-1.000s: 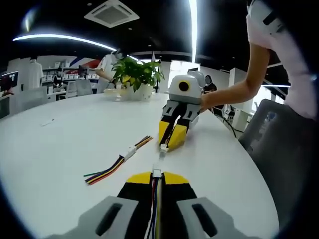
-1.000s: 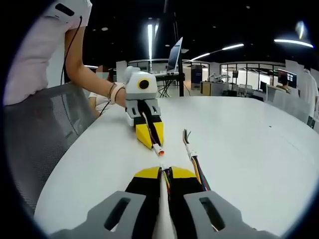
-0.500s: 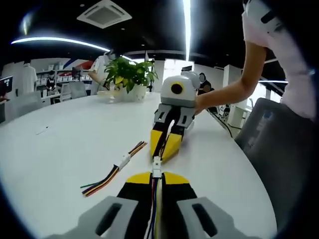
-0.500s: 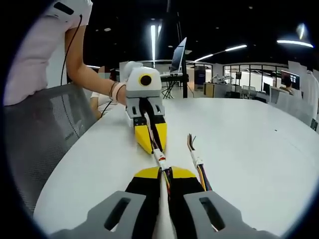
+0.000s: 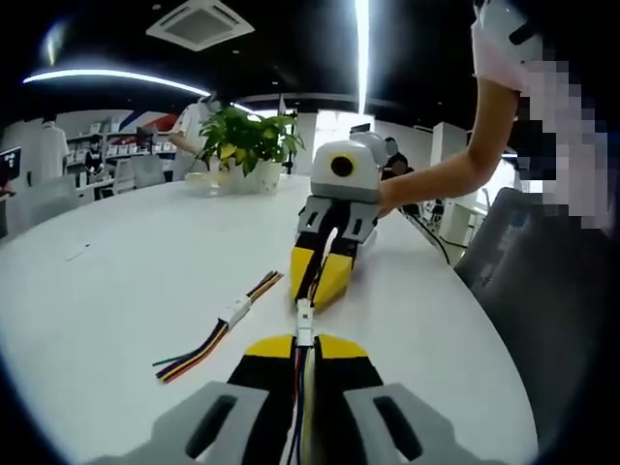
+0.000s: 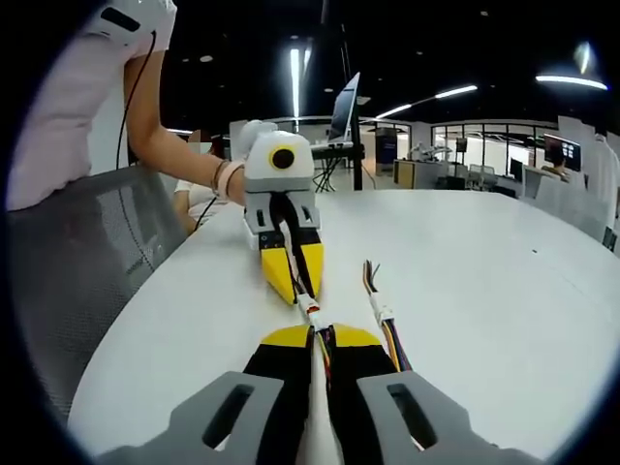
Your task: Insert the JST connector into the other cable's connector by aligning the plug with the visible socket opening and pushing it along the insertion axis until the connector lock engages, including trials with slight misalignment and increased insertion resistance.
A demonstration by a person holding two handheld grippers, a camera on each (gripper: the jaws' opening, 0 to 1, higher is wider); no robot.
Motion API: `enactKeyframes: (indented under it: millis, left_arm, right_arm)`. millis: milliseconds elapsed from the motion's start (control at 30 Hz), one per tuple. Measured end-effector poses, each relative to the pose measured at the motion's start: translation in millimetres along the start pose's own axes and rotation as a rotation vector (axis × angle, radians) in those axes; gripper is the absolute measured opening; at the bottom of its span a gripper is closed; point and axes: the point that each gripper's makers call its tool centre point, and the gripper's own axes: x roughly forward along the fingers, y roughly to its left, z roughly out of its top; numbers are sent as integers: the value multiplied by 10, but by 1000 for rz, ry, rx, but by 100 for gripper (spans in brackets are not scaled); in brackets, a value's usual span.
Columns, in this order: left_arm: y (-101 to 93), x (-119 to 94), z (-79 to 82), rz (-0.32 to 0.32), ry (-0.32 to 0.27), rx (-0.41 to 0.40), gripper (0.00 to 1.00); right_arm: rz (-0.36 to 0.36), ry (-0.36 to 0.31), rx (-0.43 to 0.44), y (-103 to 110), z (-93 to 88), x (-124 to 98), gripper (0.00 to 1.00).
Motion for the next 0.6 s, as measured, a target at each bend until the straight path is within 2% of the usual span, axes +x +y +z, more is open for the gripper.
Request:
enactKeyframes:
  millis: [200, 300, 600]
  left_arm:
    - [4, 24, -43, 1, 13, -5, 0]
    - [0, 33, -27, 1, 8, -6, 0]
    - [10, 25, -55, -2, 21, -10, 0]
  right_arm:
    - [-7, -21, 10, -11, 32, -3, 3]
    - [2, 3, -9, 11, 9, 8, 3]
    - [-9, 4, 29, -39, -53, -5, 3]
